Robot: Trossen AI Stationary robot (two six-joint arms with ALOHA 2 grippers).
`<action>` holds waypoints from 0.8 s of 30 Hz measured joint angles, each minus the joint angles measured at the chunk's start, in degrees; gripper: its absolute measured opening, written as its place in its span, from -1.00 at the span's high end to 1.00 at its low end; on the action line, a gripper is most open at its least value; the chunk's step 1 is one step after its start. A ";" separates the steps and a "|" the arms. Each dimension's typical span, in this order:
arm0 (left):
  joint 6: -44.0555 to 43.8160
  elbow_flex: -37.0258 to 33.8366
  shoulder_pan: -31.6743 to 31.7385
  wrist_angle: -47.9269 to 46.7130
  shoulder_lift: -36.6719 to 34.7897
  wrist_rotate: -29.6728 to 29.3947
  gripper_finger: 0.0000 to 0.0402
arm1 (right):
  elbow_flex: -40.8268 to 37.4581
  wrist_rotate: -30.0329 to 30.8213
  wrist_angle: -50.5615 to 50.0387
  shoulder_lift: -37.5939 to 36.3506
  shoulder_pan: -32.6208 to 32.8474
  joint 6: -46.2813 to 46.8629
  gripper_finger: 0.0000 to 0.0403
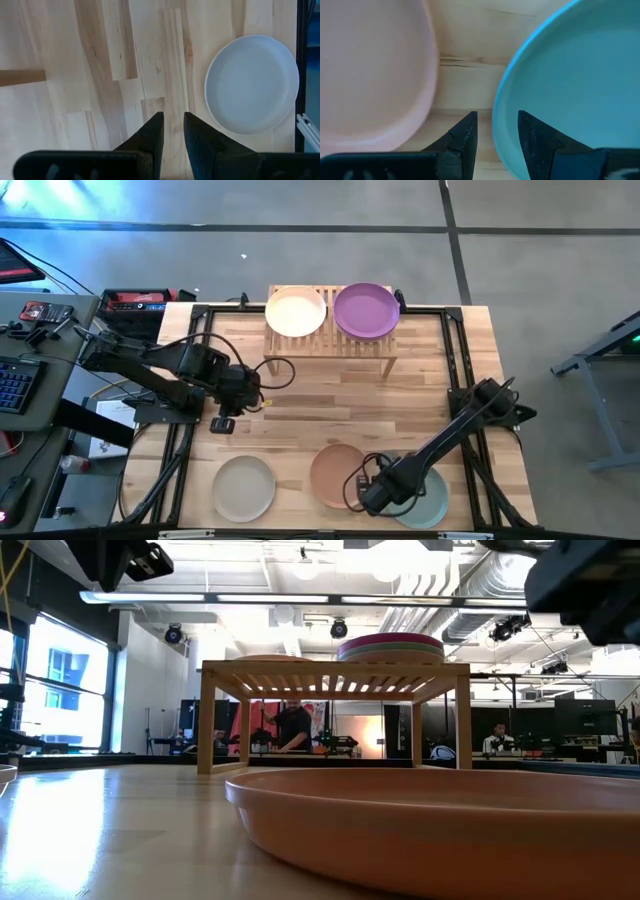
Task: Place and stack plates onto a shelf
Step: Stack the light green plate on the light pink plate on the shelf
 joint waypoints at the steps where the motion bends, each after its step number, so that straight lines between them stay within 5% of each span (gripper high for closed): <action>1: 0.00 0.00 0.00 0.00 0.00 -0.01 0.68 | 0.00 -0.13 0.29 0.37 -0.02 -0.02 0.41; 11: 0.04 0.00 0.00 0.00 0.00 -0.28 0.68 | 0.03 -3.30 3.58 3.88 -0.02 -0.43 0.44; 19: 0.04 0.00 0.02 0.00 0.00 -0.31 0.68 | 0.16 -3.68 3.92 4.01 0.02 -1.48 0.93; 24: 0.05 0.00 0.02 0.00 0.00 -0.31 0.68 | 1.11 -3.75 2.83 4.17 0.09 -1.41 0.94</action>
